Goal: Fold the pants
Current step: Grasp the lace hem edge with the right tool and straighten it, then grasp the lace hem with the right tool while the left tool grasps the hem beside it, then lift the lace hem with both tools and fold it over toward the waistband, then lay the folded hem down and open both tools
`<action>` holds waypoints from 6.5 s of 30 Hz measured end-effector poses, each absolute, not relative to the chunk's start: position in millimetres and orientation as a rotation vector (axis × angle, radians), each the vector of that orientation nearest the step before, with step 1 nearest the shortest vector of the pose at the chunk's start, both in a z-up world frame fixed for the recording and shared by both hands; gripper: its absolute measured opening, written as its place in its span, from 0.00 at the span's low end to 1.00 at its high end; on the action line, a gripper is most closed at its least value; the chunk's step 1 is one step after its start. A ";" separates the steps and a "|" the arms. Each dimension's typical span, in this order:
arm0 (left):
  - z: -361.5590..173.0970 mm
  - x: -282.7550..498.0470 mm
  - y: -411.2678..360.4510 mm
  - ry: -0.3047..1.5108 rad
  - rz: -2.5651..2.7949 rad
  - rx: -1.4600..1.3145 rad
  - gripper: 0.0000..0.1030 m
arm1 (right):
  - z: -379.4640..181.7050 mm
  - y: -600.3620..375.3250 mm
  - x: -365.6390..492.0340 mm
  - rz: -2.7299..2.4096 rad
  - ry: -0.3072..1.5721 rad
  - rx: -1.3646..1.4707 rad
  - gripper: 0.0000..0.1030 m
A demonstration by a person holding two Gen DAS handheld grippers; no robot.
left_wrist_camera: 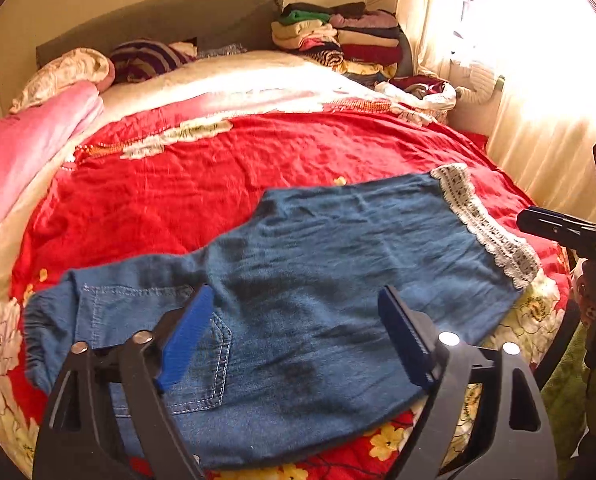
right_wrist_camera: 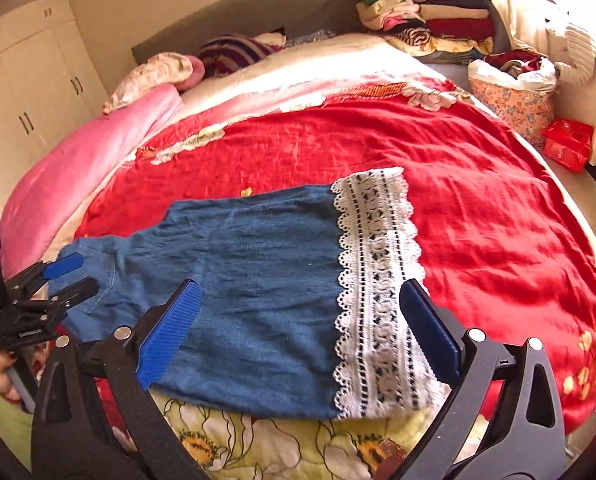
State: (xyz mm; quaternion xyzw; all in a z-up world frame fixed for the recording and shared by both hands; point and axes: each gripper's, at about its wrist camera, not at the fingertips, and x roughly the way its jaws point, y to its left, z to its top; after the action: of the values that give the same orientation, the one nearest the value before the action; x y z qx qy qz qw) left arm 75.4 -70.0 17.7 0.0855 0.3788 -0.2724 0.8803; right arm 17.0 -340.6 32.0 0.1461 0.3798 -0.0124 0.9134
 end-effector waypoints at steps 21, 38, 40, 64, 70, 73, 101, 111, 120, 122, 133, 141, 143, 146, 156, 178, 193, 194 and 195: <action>-20.2 68.0 -144.2 0.872 -0.706 0.244 0.68 | 27.5 -357.6 79.1 0.076 0.796 0.166 0.26; -59.3 60.4 -159.6 0.928 -0.711 0.342 0.62 | -28.8 -393.2 140.3 -0.014 0.952 0.209 0.20; -55.9 59.5 -159.1 0.928 -0.714 0.338 0.61 | -18.7 -394.7 132.8 0.009 0.921 0.247 0.26; 38.2 98.7 -216.7 0.775 -0.823 0.347 0.81 | 32.1 -389.2 -25.7 -0.045 0.703 0.377 0.87; 32.7 115.4 -254.3 0.777 -0.837 0.403 0.81 | 11.4 -385.8 -25.1 -0.047 0.766 0.397 0.88; 24.0 128.6 -274.1 0.795 -0.850 0.415 0.81 | 1.4 -383.3 -20.8 -0.050 0.800 0.399 0.88; -48.7 165.6 -333.3 0.972 -1.098 0.430 0.22 | -40.6 -377.8 4.7 0.104 0.857 0.511 0.27; -0.5 167.6 -278.8 0.875 -1.145 0.206 0.15 | 12.2 -341.6 -5.8 0.178 0.720 0.366 0.23; 32.8 180.4 -199.2 0.825 -1.051 0.067 0.16 | 51.1 -265.4 15.0 0.312 0.687 0.125 0.23; 27.2 187.6 -175.9 0.857 -0.985 0.021 0.18 | 47.5 -245.0 23.0 0.339 0.707 0.065 0.23; -21.1 204.6 -26.3 0.982 -0.750 -0.398 0.47 | -4.1 -136.5 16.1 0.408 0.759 -0.361 0.32; -45.8 199.6 -6.0 1.059 -0.785 -0.642 0.67 | -4.1 -123.5 -1.7 0.375 0.686 -0.426 0.48; -45.5 196.6 -6.9 1.057 -0.779 -0.657 0.69 | -3.2 -120.6 -3.3 0.375 0.683 -0.422 0.48; -46.1 197.3 -10.7 1.070 -0.775 -0.650 0.71 | -9.7 -111.7 -2.7 0.408 0.700 -0.432 0.33; -54.5 198.3 -34.8 1.071 -0.644 -0.390 0.19 | -19.5 -92.8 -1.6 0.513 0.761 -0.485 0.14; -2.0 97.9 -26.8 0.865 -0.620 -0.072 0.33 | 21.1 -223.8 52.7 0.336 0.776 -0.049 0.40; -36.9 51.9 -60.0 0.915 -0.626 0.231 0.32 | -23.9 -205.5 153.5 0.305 0.957 -0.153 0.39; -37.6 51.0 -60.0 0.915 -0.627 0.235 0.32 | -31.6 -209.7 156.4 0.286 0.980 -0.153 0.39; -38.5 50.8 -59.5 0.913 -0.627 0.240 0.32 | -39.2 -216.7 158.8 0.280 1.001 -0.124 0.39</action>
State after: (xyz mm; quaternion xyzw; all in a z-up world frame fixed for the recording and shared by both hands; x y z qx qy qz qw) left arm 50.8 -59.5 -38.5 0.1136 0.4325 -0.2971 0.8437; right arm 158.8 -216.7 -39.2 -0.0590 0.4781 0.1339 0.8660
